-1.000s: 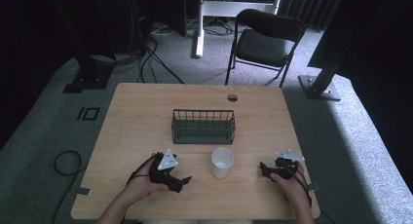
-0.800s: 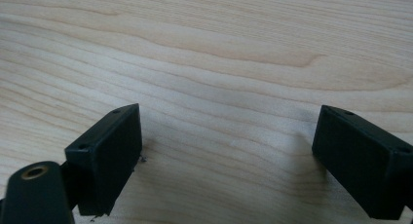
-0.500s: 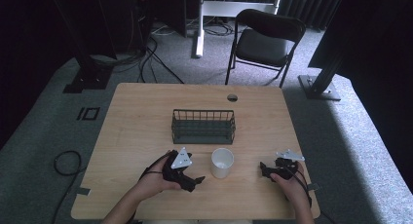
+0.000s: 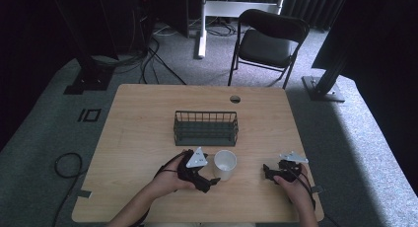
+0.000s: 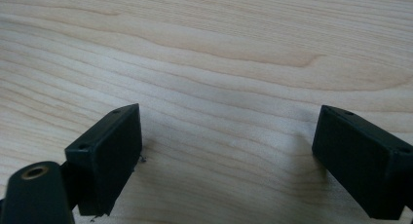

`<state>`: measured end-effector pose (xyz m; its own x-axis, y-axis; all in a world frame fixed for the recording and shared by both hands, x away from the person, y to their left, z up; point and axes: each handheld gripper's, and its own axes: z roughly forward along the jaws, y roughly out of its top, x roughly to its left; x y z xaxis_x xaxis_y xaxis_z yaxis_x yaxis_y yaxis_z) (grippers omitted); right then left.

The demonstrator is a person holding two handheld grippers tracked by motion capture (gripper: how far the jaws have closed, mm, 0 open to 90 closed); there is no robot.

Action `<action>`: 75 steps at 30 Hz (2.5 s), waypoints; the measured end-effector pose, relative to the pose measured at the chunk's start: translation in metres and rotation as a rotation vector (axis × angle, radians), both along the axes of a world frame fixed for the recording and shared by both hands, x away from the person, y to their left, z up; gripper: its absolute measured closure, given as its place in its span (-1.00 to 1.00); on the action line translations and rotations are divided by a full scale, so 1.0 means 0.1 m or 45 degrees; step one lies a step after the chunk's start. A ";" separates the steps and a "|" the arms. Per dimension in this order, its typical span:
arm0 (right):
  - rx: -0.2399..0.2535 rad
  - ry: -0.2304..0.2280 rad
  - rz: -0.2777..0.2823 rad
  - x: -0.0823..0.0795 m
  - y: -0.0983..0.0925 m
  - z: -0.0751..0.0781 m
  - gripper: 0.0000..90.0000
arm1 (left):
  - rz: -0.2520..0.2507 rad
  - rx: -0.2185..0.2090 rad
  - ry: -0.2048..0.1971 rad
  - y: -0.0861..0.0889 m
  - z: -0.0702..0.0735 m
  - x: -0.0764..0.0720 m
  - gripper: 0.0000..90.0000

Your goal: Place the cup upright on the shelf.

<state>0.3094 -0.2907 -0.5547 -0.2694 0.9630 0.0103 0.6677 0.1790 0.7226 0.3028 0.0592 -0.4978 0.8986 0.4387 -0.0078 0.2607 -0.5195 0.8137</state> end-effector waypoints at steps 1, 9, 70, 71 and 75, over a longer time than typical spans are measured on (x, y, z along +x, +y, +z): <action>0.000 0.000 0.000 0.00 0.00 0.00 -0.77 | 0.000 -0.009 -0.001 -0.02 0.00 0.01 -0.88; 0.000 0.000 0.000 0.00 0.00 0.00 -0.77 | -0.009 -0.053 0.007 -0.16 0.02 0.08 -0.87; 0.001 0.000 -0.001 0.00 0.00 0.00 -0.77 | 0.048 -0.163 -0.094 -0.33 0.49 0.20 -0.56; 0.001 -0.001 -0.001 0.00 0.00 0.00 -0.77 | 0.056 -0.170 -0.095 -0.33 0.50 0.21 -0.56; 0.001 -0.001 -0.001 0.00 0.00 0.00 -0.77 | 0.056 -0.166 -0.110 -0.29 0.61 0.25 -0.56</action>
